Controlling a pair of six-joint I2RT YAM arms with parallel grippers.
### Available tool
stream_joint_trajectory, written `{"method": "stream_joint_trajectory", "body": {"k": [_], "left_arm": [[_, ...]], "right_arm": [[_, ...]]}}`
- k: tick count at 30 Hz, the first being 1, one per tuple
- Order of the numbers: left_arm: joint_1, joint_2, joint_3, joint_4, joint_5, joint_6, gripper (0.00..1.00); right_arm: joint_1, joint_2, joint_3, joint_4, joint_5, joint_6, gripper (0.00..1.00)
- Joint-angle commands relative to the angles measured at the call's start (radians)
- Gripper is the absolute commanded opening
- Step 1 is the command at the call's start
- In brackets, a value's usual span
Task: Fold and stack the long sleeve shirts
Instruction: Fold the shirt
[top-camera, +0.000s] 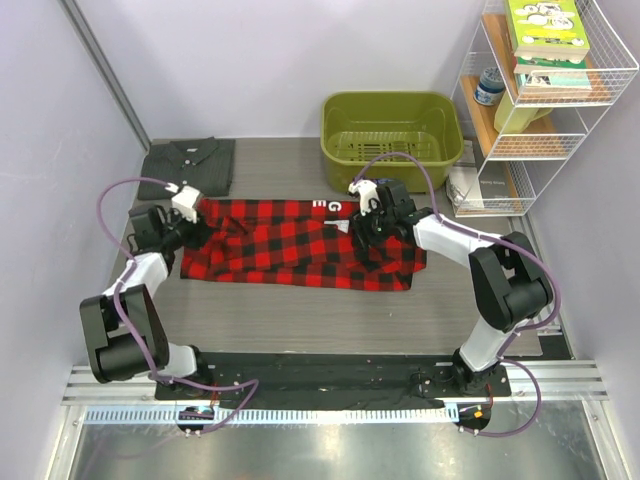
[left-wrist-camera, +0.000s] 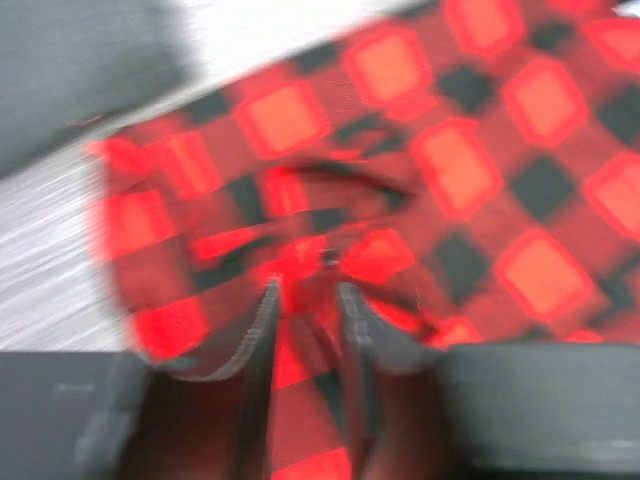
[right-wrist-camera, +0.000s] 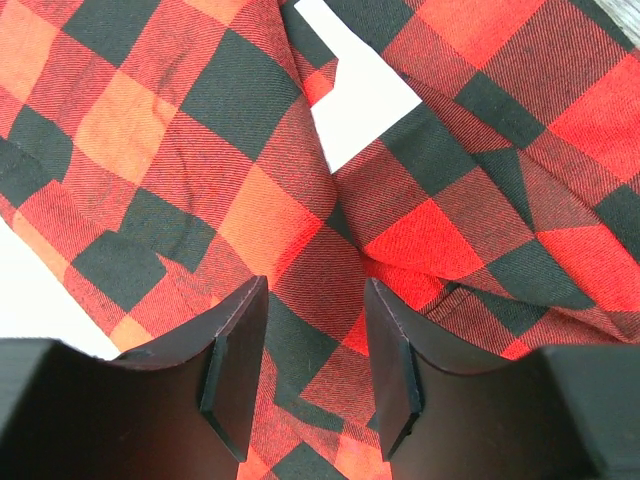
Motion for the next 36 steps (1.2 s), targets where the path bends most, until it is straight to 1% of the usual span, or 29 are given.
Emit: {"method": "stream_joint_trajectory", "body": {"k": [1,2,3,5,6,7,8,10,12,13,15,16,21,26,28,31,33,35,36], "left_arm": [[0.046,-0.025,0.019,0.128,-0.153,-0.094,0.36],[0.047,-0.027,0.04,0.102,-0.152,-0.098,0.39],[0.046,-0.032,0.052,0.054,-0.137,-0.101,0.47],[0.046,-0.03,0.113,-0.025,-0.085,-0.098,0.51],[0.043,-0.018,0.146,-0.162,-0.004,-0.047,0.54],[0.032,-0.006,0.167,-0.212,-0.001,-0.02,0.58],[-0.002,0.005,0.187,-0.26,-0.018,-0.001,0.61],[-0.04,0.052,0.243,-0.378,-0.101,0.048,0.6],[-0.075,0.102,0.319,-0.461,-0.139,0.06,0.58],[-0.08,0.147,0.347,-0.54,-0.155,0.062,0.57],[-0.083,0.189,0.379,-0.586,-0.169,0.068,0.58],[-0.092,0.209,0.39,-0.613,-0.205,0.088,0.58],[-0.131,0.277,0.413,-0.693,-0.334,0.134,0.57],[-0.137,0.359,0.416,-0.716,-0.484,0.134,0.55],[-0.137,0.373,0.418,-0.716,-0.52,0.136,0.54],[-0.135,0.383,0.41,-0.747,-0.554,0.172,0.51],[-0.129,0.363,0.387,-0.783,-0.551,0.234,0.48],[-0.111,0.334,0.391,-0.816,-0.491,0.252,0.47],[-0.079,0.306,0.408,-0.867,-0.442,0.258,0.49]], "right_arm": [[0.0,-0.058,-0.002,0.001,0.001,-0.023,0.48],[-0.002,-0.067,-0.002,-0.007,0.003,-0.026,0.48],[0.0,-0.071,-0.001,-0.013,0.001,-0.031,0.48],[0.0,-0.078,0.001,-0.029,-0.002,-0.038,0.47],[0.001,-0.078,0.001,-0.032,-0.006,-0.043,0.45],[0.001,-0.078,-0.001,-0.033,-0.008,-0.046,0.45],[0.003,-0.078,-0.005,-0.036,-0.006,-0.051,0.44],[0.004,-0.069,-0.011,-0.036,0.007,-0.057,0.43],[0.005,-0.054,-0.019,-0.039,0.02,-0.063,0.43],[0.003,-0.048,-0.019,-0.044,0.024,-0.066,0.42],[0.004,-0.037,-0.016,-0.064,0.03,-0.075,0.41],[0.004,-0.034,-0.018,-0.07,0.03,-0.081,0.4],[0.004,-0.02,-0.027,-0.092,0.055,-0.107,0.38],[0.004,0.008,-0.035,-0.113,0.08,-0.132,0.36],[0.004,0.005,-0.038,-0.116,0.072,-0.15,0.35],[0.009,-0.002,-0.051,-0.134,0.069,-0.178,0.33],[0.012,-0.011,-0.054,-0.147,0.06,-0.189,0.3],[0.015,-0.024,-0.058,-0.162,0.058,-0.193,0.29],[0.015,-0.032,-0.053,-0.17,0.052,-0.193,0.29]]}}
